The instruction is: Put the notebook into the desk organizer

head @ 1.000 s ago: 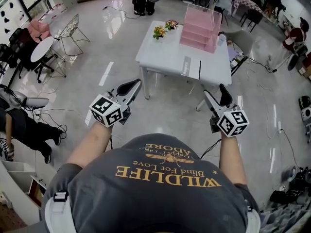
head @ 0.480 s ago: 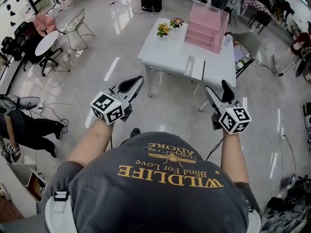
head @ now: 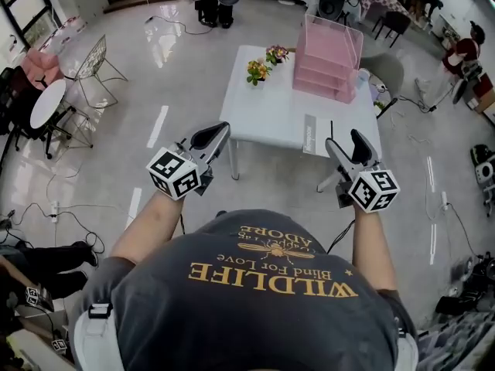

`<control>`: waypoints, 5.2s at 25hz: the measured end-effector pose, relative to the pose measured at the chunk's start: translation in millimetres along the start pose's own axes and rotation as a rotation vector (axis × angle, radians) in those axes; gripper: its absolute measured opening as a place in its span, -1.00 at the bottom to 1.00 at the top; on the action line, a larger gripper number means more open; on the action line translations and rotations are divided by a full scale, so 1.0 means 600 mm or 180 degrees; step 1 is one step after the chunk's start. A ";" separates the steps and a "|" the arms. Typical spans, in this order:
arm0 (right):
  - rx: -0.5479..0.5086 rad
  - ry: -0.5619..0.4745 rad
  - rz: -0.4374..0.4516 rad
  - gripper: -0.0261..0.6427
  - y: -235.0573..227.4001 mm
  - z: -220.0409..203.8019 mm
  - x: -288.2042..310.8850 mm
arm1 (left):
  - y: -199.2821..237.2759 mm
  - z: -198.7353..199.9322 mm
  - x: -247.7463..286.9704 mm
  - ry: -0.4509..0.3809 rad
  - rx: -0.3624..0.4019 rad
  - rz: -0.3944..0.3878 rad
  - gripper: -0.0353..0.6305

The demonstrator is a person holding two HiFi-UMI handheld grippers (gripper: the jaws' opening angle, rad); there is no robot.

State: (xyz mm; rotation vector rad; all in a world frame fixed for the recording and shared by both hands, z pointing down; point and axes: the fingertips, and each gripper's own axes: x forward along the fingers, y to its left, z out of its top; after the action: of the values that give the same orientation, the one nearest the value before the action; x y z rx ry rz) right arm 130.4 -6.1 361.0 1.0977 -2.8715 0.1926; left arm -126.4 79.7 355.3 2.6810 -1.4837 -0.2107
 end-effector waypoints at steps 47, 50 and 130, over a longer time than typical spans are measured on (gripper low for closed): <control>0.1018 0.0725 -0.1110 0.17 -0.466 -0.183 0.289 | 0.268 -0.168 0.574 0.0809 -0.0256 -0.1255 -0.89; 0.1188 0.0951 -0.1341 0.17 -0.473 -0.254 0.243 | 0.239 -0.204 0.609 0.0863 -0.0323 -0.1473 -0.89; 0.1909 0.1457 0.0361 -0.90 -0.635 0.104 0.644 | 0.392 0.013 0.656 0.0375 0.0198 -0.0836 -0.89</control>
State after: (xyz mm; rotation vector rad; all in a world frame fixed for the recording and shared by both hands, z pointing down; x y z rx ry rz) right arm 96.2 -551.2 374.5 0.7968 -2.4987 1.1978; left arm -117.9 -378.7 343.6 2.8763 -1.1225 -0.0192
